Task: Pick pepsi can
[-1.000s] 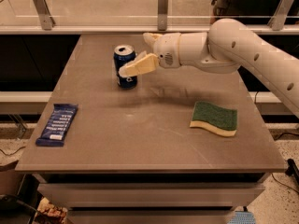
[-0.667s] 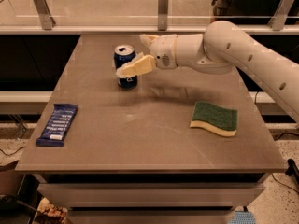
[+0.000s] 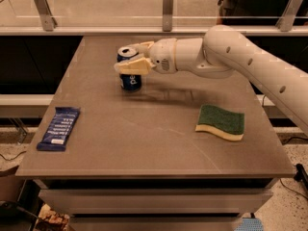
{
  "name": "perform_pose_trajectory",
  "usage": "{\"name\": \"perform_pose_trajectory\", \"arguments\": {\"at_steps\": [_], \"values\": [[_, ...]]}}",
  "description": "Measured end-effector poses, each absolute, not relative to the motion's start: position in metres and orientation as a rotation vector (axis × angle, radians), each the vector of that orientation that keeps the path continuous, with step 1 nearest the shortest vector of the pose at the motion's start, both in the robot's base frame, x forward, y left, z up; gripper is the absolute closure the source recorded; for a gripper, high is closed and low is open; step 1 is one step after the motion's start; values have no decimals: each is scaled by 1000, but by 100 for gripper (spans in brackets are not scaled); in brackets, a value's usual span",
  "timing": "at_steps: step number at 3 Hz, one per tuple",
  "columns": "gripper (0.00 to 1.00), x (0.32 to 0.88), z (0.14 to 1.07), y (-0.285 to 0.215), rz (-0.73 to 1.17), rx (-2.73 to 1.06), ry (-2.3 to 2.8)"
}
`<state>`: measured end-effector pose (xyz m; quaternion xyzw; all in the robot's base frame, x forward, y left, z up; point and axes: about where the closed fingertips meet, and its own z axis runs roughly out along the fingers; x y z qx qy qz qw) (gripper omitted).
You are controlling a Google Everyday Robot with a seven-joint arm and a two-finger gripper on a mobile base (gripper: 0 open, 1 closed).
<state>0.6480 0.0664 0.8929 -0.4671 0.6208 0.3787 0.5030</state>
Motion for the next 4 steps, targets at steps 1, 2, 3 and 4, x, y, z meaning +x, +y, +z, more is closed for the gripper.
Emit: {"name": "perform_pose_trajectory", "arguments": {"at_steps": [1, 2, 3, 4], "values": [[64, 647, 893, 69, 918, -1132, 1497], [87, 646, 893, 72, 922, -1135, 1495], [100, 646, 893, 75, 927, -1139, 1494], [100, 643, 903, 79, 952, -1147, 1489]]}}
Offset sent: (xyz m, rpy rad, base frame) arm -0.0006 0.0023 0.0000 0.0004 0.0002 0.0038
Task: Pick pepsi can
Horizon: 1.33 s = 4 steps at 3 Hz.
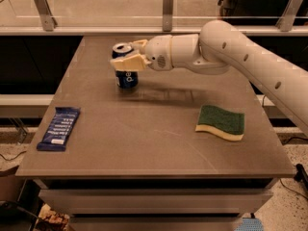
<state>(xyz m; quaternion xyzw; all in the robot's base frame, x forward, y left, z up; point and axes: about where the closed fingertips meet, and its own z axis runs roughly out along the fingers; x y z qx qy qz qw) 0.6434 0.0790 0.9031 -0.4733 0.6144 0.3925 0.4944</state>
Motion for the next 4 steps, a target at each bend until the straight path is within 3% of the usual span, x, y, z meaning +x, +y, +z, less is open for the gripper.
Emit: {"name": "perform_pose_trajectory", "arguments": {"at_steps": [4], "values": [[100, 623, 1002, 61, 754, -1173, 1454]]}}
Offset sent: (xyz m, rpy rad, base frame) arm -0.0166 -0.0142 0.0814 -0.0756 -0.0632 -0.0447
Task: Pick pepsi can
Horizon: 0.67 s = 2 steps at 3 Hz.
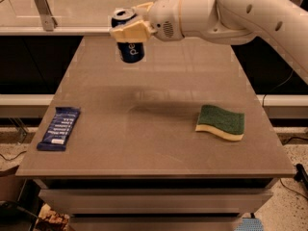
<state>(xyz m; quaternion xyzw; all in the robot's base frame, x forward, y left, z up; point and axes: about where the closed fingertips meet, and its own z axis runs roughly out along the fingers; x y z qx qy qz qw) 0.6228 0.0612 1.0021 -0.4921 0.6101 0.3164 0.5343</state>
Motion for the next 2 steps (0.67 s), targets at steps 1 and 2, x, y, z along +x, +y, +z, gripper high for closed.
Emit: {"name": "perform_pose_trajectory", "arguments": {"at_steps": [1, 2], "values": [[100, 624, 1023, 55, 727, -1174, 1405], [100, 619, 1047, 54, 695, -1184, 1367]]}}
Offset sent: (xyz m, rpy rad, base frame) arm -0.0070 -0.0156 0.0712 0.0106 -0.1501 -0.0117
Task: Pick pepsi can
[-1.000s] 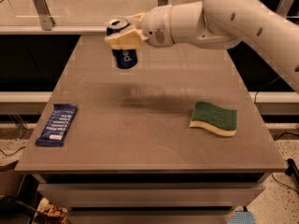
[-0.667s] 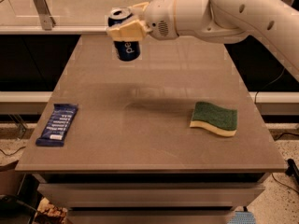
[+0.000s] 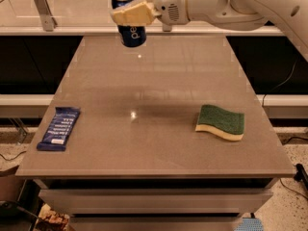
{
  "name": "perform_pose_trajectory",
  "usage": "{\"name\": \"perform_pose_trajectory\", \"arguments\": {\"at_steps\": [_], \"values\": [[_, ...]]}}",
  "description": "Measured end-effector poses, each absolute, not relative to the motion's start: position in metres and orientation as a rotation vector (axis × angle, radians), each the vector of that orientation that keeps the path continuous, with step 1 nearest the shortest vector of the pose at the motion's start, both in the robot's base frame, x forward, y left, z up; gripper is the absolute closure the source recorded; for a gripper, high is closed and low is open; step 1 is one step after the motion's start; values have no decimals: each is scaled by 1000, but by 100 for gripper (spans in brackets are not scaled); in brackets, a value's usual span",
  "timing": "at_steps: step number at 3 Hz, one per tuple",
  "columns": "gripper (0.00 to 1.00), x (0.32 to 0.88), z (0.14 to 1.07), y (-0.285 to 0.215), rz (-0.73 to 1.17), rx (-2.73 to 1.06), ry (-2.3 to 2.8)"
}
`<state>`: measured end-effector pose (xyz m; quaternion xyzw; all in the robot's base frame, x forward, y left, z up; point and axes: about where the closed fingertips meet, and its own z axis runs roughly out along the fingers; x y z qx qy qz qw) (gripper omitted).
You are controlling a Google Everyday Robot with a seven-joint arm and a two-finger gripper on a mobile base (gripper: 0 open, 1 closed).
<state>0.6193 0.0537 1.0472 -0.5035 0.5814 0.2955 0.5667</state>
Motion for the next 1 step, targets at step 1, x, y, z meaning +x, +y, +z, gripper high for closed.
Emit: {"name": "perform_pose_trajectory", "arguments": {"at_steps": [1], "values": [[100, 619, 1047, 54, 695, -1184, 1366]]}}
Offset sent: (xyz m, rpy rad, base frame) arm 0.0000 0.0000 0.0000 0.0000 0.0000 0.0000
